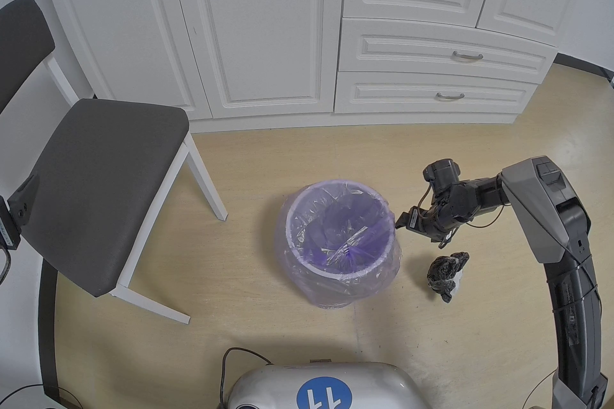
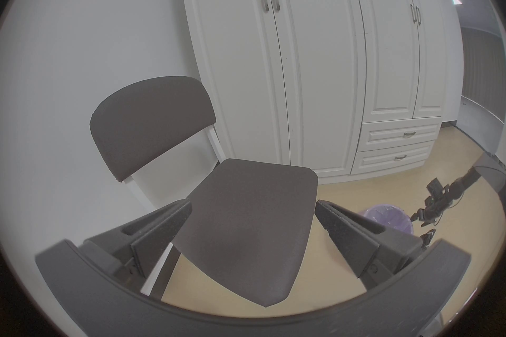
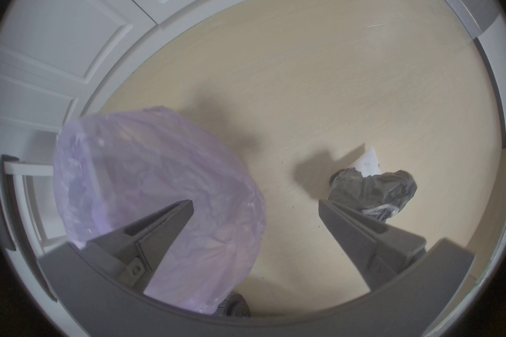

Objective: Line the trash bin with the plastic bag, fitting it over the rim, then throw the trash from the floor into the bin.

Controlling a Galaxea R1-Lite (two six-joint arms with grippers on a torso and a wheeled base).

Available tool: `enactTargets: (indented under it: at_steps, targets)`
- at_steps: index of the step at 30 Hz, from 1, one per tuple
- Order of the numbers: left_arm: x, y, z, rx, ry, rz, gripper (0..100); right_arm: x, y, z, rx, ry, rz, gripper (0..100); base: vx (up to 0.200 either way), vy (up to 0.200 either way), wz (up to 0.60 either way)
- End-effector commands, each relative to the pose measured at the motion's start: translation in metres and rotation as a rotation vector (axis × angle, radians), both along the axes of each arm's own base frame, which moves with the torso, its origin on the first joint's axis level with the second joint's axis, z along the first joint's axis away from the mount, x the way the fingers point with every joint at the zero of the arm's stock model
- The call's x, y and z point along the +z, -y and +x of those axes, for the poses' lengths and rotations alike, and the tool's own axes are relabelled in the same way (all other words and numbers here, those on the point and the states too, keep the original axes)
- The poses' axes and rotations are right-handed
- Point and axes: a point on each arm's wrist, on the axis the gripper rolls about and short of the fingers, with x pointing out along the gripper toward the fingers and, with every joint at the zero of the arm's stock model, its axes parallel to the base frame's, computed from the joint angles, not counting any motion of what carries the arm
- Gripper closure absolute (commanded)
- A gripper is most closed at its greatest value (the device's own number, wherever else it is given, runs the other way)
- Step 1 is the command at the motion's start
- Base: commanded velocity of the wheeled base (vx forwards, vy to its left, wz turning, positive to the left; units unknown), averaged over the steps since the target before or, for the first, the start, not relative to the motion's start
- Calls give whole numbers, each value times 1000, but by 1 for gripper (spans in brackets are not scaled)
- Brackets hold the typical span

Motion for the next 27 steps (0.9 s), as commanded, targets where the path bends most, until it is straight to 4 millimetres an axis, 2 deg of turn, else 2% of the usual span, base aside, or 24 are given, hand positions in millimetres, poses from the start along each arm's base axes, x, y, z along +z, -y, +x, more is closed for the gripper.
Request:
enactTargets:
  at_steps: [1,7,12,13,14,16,19,20,22,24,25,27]
  targets:
    - [-4,1,4,2,-22,6,0,12,4,2,-15,32,12,0,0,0,0]
    - [-6,2,8,0,-24,7,0,3,-4,5,-11,37,26,0,0,0,0]
    - [-7,2,8,-1,1,3,0,-29,-13,4,8,-17,7,0,0,0,0]
    - [-7,2,8,-1,1,3,0,-30,-13,4,8,-18,6,0,0,0,0]
    - [-7,2,8,-1,1,3,0,-40,-14,4,10,-35,-2,0,0,0,0]
    - [-7,2,8,-1,-1,3,0,-42,-15,4,9,-34,-5,0,0,0,0]
    - [-7,2,8,-1,1,3,0,-34,-10,6,-1,-21,-3,0,0,0,0]
    - [-7,2,8,-1,2,2,0,-20,-5,7,-11,3,3,0,0,0,0]
    - [-6,2,8,-1,4,2,0,-7,6,9,-28,22,15,0,0,0,0]
    - [-6,2,8,-1,5,2,0,18,22,8,-48,57,32,0,0,0,0]
    - [-6,2,8,-1,5,2,0,21,23,7,-45,59,35,0,0,0,0]
    - [-6,2,8,-1,5,2,0,44,28,-7,16,60,77,0,0,0,0]
